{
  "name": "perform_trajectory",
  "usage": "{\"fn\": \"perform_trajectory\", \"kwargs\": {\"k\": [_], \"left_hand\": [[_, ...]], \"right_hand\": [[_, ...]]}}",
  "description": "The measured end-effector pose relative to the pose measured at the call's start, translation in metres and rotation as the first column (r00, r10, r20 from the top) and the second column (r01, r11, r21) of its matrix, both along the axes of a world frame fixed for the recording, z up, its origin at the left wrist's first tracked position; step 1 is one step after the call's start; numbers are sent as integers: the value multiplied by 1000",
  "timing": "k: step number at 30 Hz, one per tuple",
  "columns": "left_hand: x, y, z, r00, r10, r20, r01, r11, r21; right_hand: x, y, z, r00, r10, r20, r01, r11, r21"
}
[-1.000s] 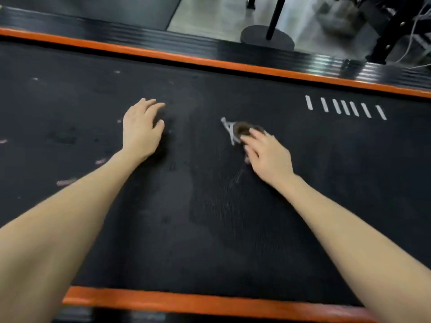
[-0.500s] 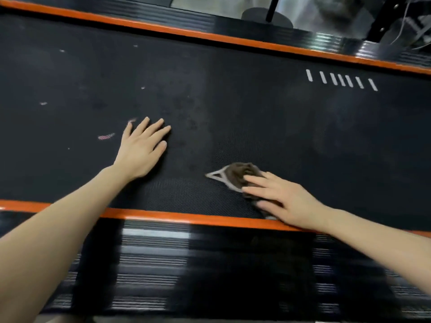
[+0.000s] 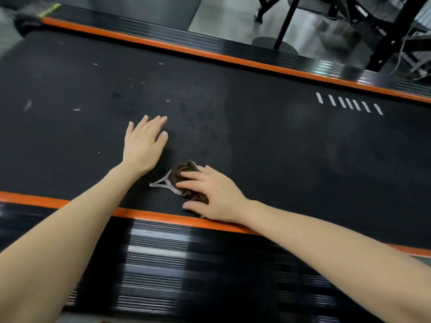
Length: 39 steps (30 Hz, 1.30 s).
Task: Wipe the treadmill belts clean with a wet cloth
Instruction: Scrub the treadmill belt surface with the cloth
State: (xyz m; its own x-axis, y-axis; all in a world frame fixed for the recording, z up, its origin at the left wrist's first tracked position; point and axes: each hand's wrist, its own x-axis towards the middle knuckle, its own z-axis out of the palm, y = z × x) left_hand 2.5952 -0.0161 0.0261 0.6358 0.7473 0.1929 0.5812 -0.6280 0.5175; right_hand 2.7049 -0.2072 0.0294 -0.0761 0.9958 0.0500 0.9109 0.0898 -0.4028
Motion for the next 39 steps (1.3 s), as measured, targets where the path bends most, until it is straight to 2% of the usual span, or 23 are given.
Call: {"fn": "perform_trajectory", "kwargs": {"k": [3, 6, 8, 11, 13, 16, 23, 27, 30, 33, 35, 37, 39], "left_hand": [[-12, 8, -11, 978, 48, -205, -19, 990, 140], [-21, 7, -21, 950, 18, -313, 72, 959, 275], [-25, 4, -23, 950, 2, -313, 112, 931, 346], [-25, 2, -23, 954, 27, -300, 94, 919, 383], [-24, 0, -23, 950, 35, -310, 85, 926, 367], [-23, 0, -24, 948, 55, -313, 72, 922, 381], [-23, 1, -25, 954, 51, -296, 61, 932, 356], [-26, 12, -18, 983, 91, -159, -39, 953, 302], [-34, 41, -5, 978, 74, -193, -9, 949, 316], [-31, 82, 2, 962, 27, -270, 71, 935, 348], [-25, 106, 2, 957, 14, -291, 92, 933, 348], [-18, 123, -1, 958, -3, -287, 101, 940, 326], [-10, 133, -5, 958, -41, -285, 133, 942, 309]], "right_hand": [[15, 2, -4, 986, 112, 123, -125, 986, 110], [33, 14, -10, 969, 183, 166, -216, 954, 210], [43, 28, -16, 969, 143, 201, -194, 945, 263], [66, 62, -17, 976, -100, 195, 29, 941, 339], [75, 85, -11, 961, -238, 143, 188, 937, 293], [79, 104, -13, 935, -337, 106, 300, 916, 265], [67, 85, -17, 955, -292, 58, 253, 898, 361], [36, 43, -14, 972, -234, 34, 203, 900, 385], [22, 13, -13, 980, -198, 20, 174, 899, 401], [33, 25, -6, 973, -159, 166, 100, 942, 319], [38, 44, -1, 952, -88, 294, 37, 984, 174], [43, 54, 1, 966, -17, 258, 13, 1000, 14], [46, 52, -2, 980, 28, 199, -20, 999, -38]]}}
